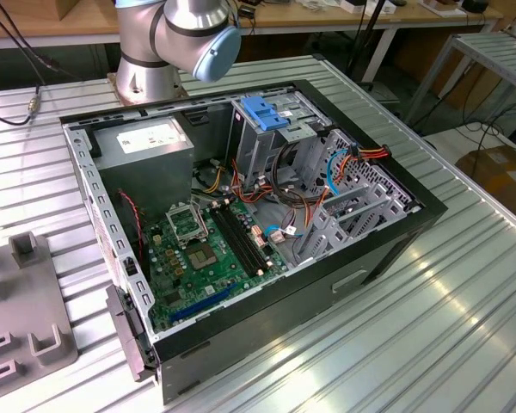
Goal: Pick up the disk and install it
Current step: 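Pick up the disk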
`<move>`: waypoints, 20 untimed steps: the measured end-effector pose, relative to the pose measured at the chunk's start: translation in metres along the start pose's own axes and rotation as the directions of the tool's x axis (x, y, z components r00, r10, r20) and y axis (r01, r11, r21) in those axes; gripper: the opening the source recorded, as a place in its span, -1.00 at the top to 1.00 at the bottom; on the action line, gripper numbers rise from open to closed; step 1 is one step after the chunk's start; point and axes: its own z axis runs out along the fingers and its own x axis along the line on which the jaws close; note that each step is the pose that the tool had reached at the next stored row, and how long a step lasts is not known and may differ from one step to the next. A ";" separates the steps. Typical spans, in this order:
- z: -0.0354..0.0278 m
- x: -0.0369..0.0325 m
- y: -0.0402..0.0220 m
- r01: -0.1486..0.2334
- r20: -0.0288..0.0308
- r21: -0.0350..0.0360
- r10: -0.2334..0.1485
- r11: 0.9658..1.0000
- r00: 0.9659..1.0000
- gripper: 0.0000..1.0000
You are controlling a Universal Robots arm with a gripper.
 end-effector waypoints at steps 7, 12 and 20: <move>-0.0001 0.0001 0.0000 0.107 -0.001 -0.003 -0.107 0.994 0.994 0.80; 0.0000 0.0002 0.0001 0.200 -0.002 -0.005 -0.200 0.980 0.980 0.80; 0.0000 0.0002 0.0001 0.305 -0.003 -0.008 -0.305 0.952 0.952 0.80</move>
